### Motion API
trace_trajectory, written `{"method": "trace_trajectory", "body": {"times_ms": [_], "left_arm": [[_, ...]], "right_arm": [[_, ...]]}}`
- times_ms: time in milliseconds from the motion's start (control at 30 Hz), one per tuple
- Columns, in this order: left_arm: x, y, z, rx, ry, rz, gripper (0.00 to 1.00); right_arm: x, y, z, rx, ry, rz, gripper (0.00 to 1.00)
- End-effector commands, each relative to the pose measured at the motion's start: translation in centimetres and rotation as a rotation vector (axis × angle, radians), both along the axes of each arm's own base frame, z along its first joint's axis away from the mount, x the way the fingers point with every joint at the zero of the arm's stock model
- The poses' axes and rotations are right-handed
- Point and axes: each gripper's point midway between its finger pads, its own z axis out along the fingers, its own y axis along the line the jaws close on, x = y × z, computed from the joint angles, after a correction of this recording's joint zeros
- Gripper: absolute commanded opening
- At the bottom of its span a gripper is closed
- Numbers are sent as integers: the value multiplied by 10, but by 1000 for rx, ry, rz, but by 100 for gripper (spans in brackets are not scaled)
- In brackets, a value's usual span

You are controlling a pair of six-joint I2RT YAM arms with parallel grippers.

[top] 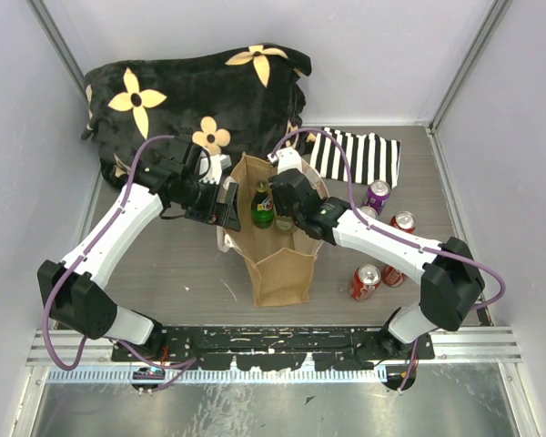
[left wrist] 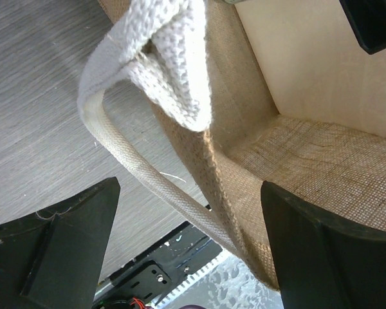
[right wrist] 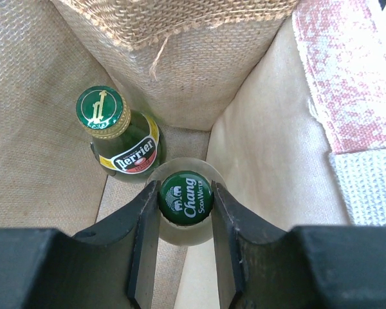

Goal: Place the beverage into the canvas bag

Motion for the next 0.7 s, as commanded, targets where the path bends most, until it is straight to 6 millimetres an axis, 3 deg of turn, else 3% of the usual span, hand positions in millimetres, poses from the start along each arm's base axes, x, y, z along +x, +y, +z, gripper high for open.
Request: {"method": "trace_trajectory", "body": {"times_ms": [0, 367, 667], "left_arm": [[5, 2, 3, 10, -64, -21, 98], [5, 2, 2, 9, -69, -30, 98], [6, 0, 1, 6, -65, -29, 98]], "right_arm": [[21, 7, 75, 132, -180, -50, 1], [18, 7, 27, 93, -102, -54, 1], [17, 8, 7, 83, -74, -54, 1]]}}
